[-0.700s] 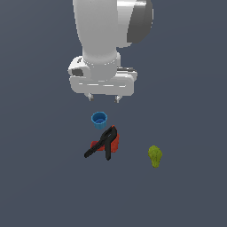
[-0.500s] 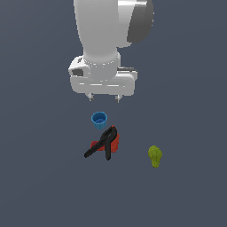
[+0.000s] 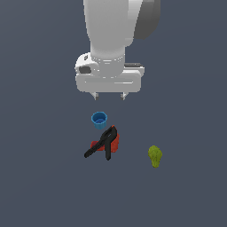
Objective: Pick up a designated object from a clutter of objects.
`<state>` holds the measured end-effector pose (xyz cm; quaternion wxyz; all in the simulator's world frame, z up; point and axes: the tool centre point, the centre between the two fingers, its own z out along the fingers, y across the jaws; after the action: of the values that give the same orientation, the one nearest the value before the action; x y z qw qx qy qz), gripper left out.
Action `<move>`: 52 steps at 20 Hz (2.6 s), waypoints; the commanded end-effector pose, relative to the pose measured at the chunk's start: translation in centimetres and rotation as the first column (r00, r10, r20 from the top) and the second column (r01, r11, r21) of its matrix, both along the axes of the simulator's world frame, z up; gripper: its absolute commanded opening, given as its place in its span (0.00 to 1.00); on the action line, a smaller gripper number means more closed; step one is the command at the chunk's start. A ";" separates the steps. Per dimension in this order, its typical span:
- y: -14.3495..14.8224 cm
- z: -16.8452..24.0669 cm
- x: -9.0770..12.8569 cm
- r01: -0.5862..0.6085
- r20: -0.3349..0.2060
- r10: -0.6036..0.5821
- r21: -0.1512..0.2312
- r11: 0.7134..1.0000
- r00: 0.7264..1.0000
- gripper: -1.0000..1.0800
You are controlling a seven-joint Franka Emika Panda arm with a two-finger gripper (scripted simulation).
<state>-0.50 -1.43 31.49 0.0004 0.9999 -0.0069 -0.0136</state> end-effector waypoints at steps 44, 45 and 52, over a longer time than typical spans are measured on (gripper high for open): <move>21.1 -21.8 11.7 0.417 0.027 -0.417 0.000 0.909 0.909 0.96; 21.2 -22.0 11.8 0.420 0.027 -0.420 0.000 0.908 0.907 0.96; 21.5 -22.5 11.7 0.423 0.026 -0.422 0.000 0.906 0.906 0.96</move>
<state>11.20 20.09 9.11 0.0003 0.9748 -0.2229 -0.0006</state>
